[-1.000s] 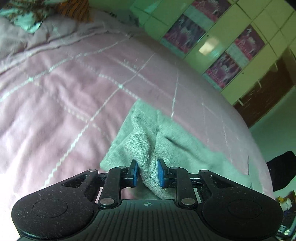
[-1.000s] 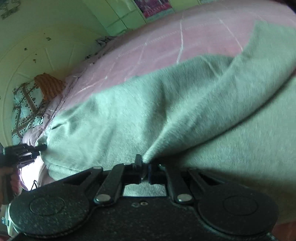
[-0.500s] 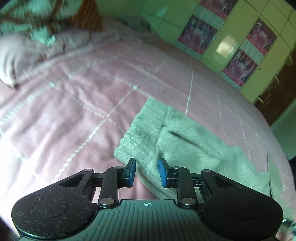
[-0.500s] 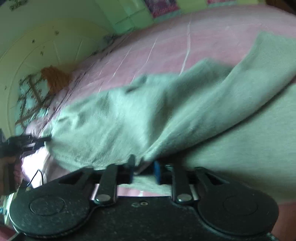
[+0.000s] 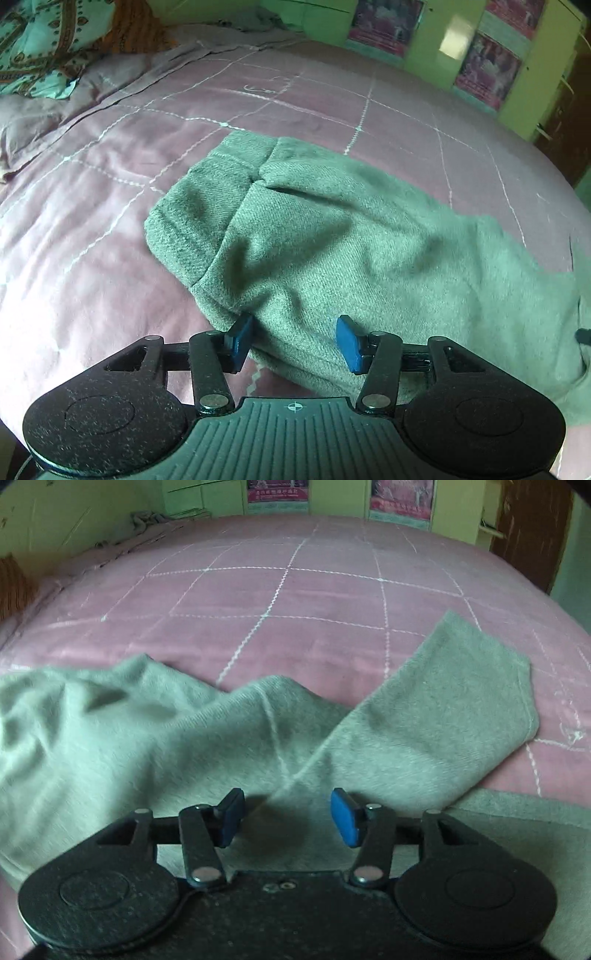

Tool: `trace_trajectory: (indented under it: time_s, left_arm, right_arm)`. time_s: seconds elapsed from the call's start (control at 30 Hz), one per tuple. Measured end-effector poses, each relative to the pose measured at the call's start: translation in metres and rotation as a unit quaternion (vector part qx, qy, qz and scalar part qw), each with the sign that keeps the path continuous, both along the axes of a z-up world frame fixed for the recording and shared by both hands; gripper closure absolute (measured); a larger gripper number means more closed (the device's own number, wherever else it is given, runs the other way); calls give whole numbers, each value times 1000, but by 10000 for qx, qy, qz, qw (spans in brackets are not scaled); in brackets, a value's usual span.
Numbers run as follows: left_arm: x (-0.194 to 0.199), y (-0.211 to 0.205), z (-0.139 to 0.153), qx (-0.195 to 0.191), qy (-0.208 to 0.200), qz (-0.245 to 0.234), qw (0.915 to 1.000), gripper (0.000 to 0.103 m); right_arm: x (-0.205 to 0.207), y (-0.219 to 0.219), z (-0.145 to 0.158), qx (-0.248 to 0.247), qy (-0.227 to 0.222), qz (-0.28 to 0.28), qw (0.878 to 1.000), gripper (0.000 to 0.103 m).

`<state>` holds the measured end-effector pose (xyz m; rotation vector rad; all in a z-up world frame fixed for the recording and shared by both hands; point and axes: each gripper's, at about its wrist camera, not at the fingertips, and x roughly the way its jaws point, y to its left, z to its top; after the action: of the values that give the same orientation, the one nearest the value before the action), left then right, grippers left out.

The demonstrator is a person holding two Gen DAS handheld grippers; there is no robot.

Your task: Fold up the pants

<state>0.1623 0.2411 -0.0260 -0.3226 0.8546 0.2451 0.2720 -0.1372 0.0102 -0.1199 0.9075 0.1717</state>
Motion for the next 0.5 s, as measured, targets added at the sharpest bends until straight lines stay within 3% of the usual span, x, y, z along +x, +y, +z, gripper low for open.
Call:
trace_trajectory:
  time_s: [0.03, 0.1, 0.17, 0.3, 0.37, 0.43, 0.5]
  left_arm:
    - [0, 2, 0, -39, -18, -12, 10000, 53]
    - [-2, 4, 0, -133, -57, -22, 9999, 53]
    - [-4, 5, -1, -157, -84, -46, 9998, 53]
    - [-4, 3, -3, -82, -116, -104, 9998, 53]
    - [-4, 4, -4, -76, -120, -109, 9998, 53]
    - [-3, 3, -4, -56, -114, -114, 9999, 53]
    - [-3, 2, -4, -46, -100, -108, 9999, 53]
  right_arm:
    - [-6, -4, 1, 104, -92, 72, 9999, 102]
    - [-19, -17, 5, 385, -120, 208, 9990, 100]
    - [-38, -26, 9, 351, -273, 307, 9985, 100]
    - [-99, -56, 12, 590, -407, 111, 9974, 100]
    - [-118, -68, 5, 715, -276, 33, 9970, 95]
    - [-132, -77, 15, 885, -744, -78, 9933, 62]
    - [-129, -82, 31, 1077, -1073, -196, 9882, 57]
